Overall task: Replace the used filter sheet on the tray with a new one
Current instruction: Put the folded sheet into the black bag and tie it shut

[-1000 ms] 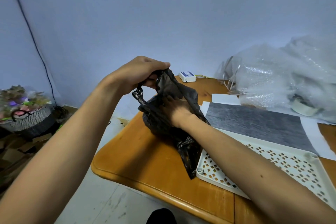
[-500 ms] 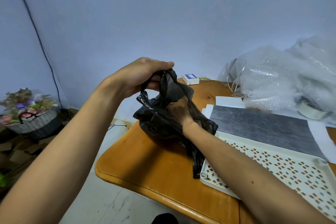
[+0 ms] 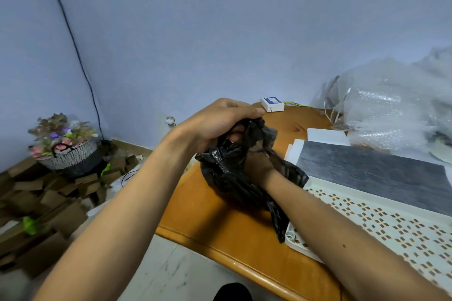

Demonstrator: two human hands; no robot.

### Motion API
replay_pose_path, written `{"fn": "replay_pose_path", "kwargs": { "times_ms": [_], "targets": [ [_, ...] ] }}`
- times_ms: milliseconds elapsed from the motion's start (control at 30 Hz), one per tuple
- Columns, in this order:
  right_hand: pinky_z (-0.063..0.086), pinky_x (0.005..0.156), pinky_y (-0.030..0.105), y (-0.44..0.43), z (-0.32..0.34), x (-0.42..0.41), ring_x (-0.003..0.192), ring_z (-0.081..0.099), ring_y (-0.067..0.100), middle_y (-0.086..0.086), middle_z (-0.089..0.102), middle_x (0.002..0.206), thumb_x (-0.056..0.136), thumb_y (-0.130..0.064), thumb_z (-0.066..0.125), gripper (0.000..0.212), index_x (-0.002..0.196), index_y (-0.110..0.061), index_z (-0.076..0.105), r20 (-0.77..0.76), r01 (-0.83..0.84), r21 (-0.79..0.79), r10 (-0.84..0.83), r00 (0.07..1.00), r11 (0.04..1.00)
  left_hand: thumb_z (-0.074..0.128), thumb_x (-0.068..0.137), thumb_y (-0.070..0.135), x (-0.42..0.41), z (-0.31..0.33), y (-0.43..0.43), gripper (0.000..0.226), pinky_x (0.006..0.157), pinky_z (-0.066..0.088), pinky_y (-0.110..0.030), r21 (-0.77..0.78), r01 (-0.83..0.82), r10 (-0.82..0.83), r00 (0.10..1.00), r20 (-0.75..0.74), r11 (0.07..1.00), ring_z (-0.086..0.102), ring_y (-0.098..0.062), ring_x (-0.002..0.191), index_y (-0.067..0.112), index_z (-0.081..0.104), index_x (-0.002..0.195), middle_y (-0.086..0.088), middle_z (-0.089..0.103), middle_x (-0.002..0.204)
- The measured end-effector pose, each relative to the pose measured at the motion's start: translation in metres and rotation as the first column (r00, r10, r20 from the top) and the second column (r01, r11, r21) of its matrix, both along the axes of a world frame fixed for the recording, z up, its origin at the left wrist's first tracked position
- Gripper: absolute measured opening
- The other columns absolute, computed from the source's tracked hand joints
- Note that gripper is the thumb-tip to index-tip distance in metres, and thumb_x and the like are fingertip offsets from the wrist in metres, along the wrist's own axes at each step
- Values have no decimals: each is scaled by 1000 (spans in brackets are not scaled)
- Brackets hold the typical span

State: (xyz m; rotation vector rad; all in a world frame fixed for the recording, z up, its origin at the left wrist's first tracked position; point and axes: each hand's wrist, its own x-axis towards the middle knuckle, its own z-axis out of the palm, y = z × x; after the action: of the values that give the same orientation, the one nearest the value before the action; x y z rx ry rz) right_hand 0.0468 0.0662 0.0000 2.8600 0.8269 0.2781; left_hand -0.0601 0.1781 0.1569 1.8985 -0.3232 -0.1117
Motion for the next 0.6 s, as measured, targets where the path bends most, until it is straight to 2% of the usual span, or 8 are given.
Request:
{"fn": "replay_pose_path", "kwargs": {
  "times_ms": [33,100,167,233,333,400,500,600],
  "targets": [
    [40,104,41,2,1,0,134,48,40,30,43,149,108,-10,32,42,144,10,34,-19,30,-34,-31,999,999,64,98,26,2,-1,3,49,49,28,-26,-1,-10,10,1000,3,1000,32,-14,45,22,62,50,4,34,51],
    [46,96,41,-1,-1,8,127,56,36,23,50,145,105,-25,43,51,147,2,32,14,36,-110,-35,999,993,64,99,26,6,-4,8,50,54,27,-29,8,-29,29,999,14,1000,31,-15,48,21,65,49,4,33,50],
    [47,86,36,-7,-1,7,121,60,36,17,55,141,100,-33,53,59,149,-8,33,-46,22,-74,-26,999,997,63,99,26,10,-7,12,50,55,29,-28,-7,-57,58,998,19,998,30,-15,50,20,70,50,3,32,50],
    [48,80,35,-12,6,0,116,61,37,15,59,136,97,-30,57,56,147,-15,38,-87,29,31,-26,996,999,65,97,27,14,-10,16,38,53,31,-26,-48,-73,74,997,8,996,30,-16,51,15,74,62,-1,32,56],
    [51,80,37,-28,17,-16,104,64,37,16,66,118,94,-19,55,31,124,-10,56,-49,-44,116,49,998,992,67,96,28,16,-15,22,29,50,35,-23,-78,-85,86,996,7,993,31,-17,50,7,67,76,-3,31,57],
    [46,72,35,-43,26,-33,96,65,38,17,67,108,93,-16,52,23,114,-8,60,-46,-78,163,87,995,984,66,97,28,14,-19,23,34,50,39,-22,-70,-92,93,996,12,993,31,-17,49,11,64,67,0,31,53],
    [42,66,33,-66,36,-60,95,66,30,7,69,106,98,-30,45,25,112,-17,62,42,-150,197,145,989,969,64,99,30,8,-28,24,46,56,38,-27,-41,-99,100,995,23,994,33,-19,50,21,67,54,1,33,51],
    [45,74,33,-89,35,-85,98,64,22,0,72,105,97,-35,40,34,117,-25,66,70,-210,207,200,977,956,64,98,34,2,-40,23,42,64,38,-34,7,-143,143,989,45,990,39,-21,51,14,60,62,1,38,51]
  ]
}}
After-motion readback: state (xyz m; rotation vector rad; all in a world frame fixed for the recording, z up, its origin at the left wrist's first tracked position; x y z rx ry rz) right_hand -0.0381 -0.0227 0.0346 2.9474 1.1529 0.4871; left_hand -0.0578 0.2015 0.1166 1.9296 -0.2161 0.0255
